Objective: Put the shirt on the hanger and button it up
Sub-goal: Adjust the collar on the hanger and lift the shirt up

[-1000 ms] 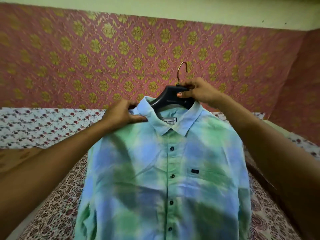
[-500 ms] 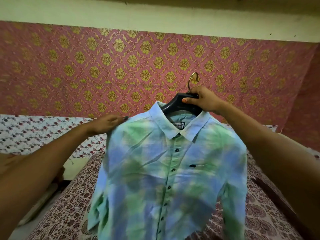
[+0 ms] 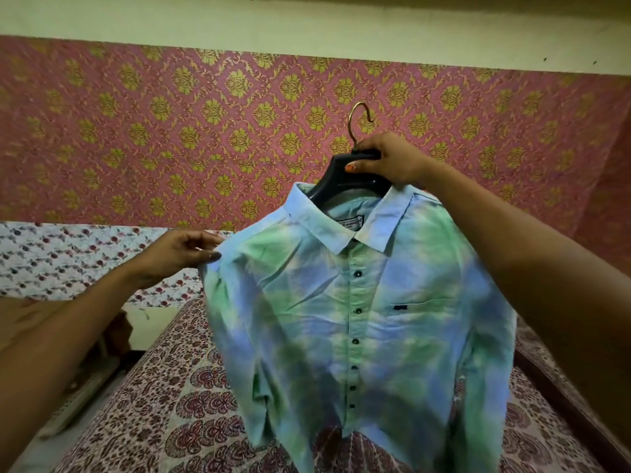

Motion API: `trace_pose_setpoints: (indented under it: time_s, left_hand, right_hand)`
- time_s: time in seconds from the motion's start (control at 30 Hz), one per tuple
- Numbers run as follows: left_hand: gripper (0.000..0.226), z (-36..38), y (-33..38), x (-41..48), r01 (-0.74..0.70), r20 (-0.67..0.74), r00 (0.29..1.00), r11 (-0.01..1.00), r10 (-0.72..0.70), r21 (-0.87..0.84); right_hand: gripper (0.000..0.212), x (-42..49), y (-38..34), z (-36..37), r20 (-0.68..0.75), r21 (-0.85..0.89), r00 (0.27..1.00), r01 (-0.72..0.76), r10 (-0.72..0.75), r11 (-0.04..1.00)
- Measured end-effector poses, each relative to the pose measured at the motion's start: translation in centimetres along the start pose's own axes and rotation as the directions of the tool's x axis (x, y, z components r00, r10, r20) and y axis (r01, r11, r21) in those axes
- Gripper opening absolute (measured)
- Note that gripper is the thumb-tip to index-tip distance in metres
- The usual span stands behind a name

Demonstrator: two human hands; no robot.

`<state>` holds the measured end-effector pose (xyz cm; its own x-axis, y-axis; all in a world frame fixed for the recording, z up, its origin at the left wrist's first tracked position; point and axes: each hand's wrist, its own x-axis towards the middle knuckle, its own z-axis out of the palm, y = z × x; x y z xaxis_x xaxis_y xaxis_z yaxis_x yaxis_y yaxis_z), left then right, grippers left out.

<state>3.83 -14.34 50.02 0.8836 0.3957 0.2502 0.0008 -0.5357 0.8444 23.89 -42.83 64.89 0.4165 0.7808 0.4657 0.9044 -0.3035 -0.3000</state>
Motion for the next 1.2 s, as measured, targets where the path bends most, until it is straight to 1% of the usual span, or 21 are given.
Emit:
trace_pose_setpoints:
  time_s: [0.07, 0.17, 0.27, 0.33, 0.4, 0.47, 0.5, 0.53, 0.6, 0.67, 0.7, 0.73, 0.77, 0.83, 0.9, 0.93, 1.0, 1.07, 1.1, 1.13, 1.2]
  left_hand:
    - [0.022, -0.3, 0.2, 0.1, -0.014, -0.079, 0.997, 0.995, 0.023, 0.100]
    - [0.020, -0.9, 1.1, 0.4, -0.098, -0.273, 0.952, 0.982, 0.139, 0.160]
    - [0.012, -1.4, 1.6, 0.3, -0.140, -0.325, 0.930, 0.983, 0.172, 0.119]
    - [0.015, -1.5, 1.8, 0.0, -0.154, -0.340, 0.922, 0.982, 0.184, 0.114]
    - [0.018, -1.7, 2.2, -0.7, -0.148, -0.292, 0.939, 0.979, 0.183, 0.137]
    - [0.016, -2.1, 2.8, -1.4, -0.085, -0.157, 0.981, 0.978, 0.115, 0.191]
    - [0.019, -2.3, 3.3, -1.7, -0.051, -0.103, 0.992, 0.969, 0.078, 0.243]
    - [0.024, -2.4, 4.1, -1.8, -0.041, -0.080, 0.995, 0.961, 0.065, 0.275]
    - [0.032, -1.4, 6.7, -1.8, -0.141, -0.077, 0.982, 0.947, 0.170, 0.290]
    - [0.049, 0.4, 9.9, -0.6, -0.288, -0.095, 0.937, 0.897, 0.336, 0.336]
    - [0.056, 1.5, 11.6, 0.4, -0.330, -0.080, 0.921, 0.873, 0.382, 0.359]
    - [0.061, 2.4, 12.9, 1.6, -0.347, -0.037, 0.920, 0.857, 0.389, 0.382]
    - [0.061, 3.2, 14.1, 2.6, -0.355, 0.038, 0.926, 0.836, 0.375, 0.417]
    - [0.050, 4.5, 15.4, 4.1, -0.358, 0.201, 0.934, 0.788, 0.296, 0.501]
    - [0.041, 5.3, 15.9, 4.7, -0.353, 0.244, 0.934, 0.774, 0.260, 0.525]
    - [0.038, 5.6, 15.7, 5.0, -0.368, 0.241, 0.929, 0.782, 0.282, 0.504]
    - [0.031, 6.4, 15.4, 5.0, -0.418, 0.228, 0.909, 0.776, 0.350, 0.472]
    - [0.031, 7.0, 14.9, 4.8, -0.440, 0.222, 0.898, 0.775, 0.380, 0.454]
    - [0.031, 7.1, 14.6, 4.7, -0.442, 0.215, 0.897, 0.772, 0.387, 0.457]
    - [0.032, 7.0, 14.2, 5.0, -0.439, 0.203, 0.898, 0.772, 0.390, 0.460]
    - [0.032, 6.8, 14.0, 5.2, -0.430, 0.190, 0.903, 0.780, 0.387, 0.455]
  right_hand:
    - [0.026, -0.2, -0.1, -0.1, 0.007, 0.008, 1.000, 0.008, -0.008, 1.000]
    - [0.025, -0.5, 0.1, -0.3, -0.027, 0.028, 1.000, 0.003, -0.002, 1.000]
    - [0.022, -0.9, 0.5, -0.8, -0.059, 0.073, 0.997, -0.036, 0.040, 0.997]
    - [0.018, -1.1, 0.8, -0.8, -0.073, 0.074, 0.996, -0.045, 0.050, 0.996]
    - [0.016, -1.4, 0.7, -0.6, -0.080, 0.044, 0.996, -0.033, 0.036, 0.998]
    - [0.021, -1.4, 0.7, -0.4, -0.089, 0.025, 0.996, -0.022, 0.024, 0.999]
    - [0.024, -1.4, 0.6, -0.4, -0.088, 0.020, 0.996, -0.024, 0.026, 1.000]
    - [0.026, -1.3, 0.3, -0.4, -0.085, 0.027, 0.996, -0.024, 0.026, 0.999]
    - [0.025, -1.0, -0.5, 0.0, -0.061, 0.050, 0.998, -0.001, 0.004, 0.999]
    - [0.024, -0.5, -1.7, 0.7, -0.030, 0.039, 0.999, 0.025, -0.024, 0.999]
    - [0.024, -0.2, -2.3, 1.1, -0.023, 0.026, 0.999, 0.034, -0.033, 0.999]
    - [0.026, 0.0, -2.9, 1.5, -0.032, 0.011, 0.999, 0.043, -0.043, 0.999]
    - [0.027, 0.3, -3.3, 1.8, -0.057, -0.003, 0.997, 0.056, -0.056, 0.998]
    - [0.032, 0.5, -3.7, 2.0, -0.131, 0.001, 0.989, 0.062, -0.061, 0.998]
    - [0.033, 0.1, -3.5, 1.9, -0.184, 0.071, 0.982, 0.049, -0.035, 0.996]
    - [0.032, -0.3, -3.3, 1.8, -0.185, 0.107, 0.982, 0.048, -0.028, 0.993]
    - [0.032, -1.4, -2.4, 1.1, -0.145, 0.214, 0.989, 0.034, -0.003, 0.976]
    - [0.036, -3.1, -0.8, -0.1, -0.047, 0.288, 0.996, -0.054, 0.070, 0.956]
    - [0.037, -4.1, 0.4, -0.9, 0.034, 0.247, 0.993, -0.115, 0.110, 0.962]
    - [0.038, -5.1, 1.8, -1.6, 0.136, 0.132, 0.977, -0.183, 0.165, 0.974]
    - [0.038, -7.2, 4.3, -2.1, 0.310, -0.101, 0.900, -0.290, 0.307, 0.952]
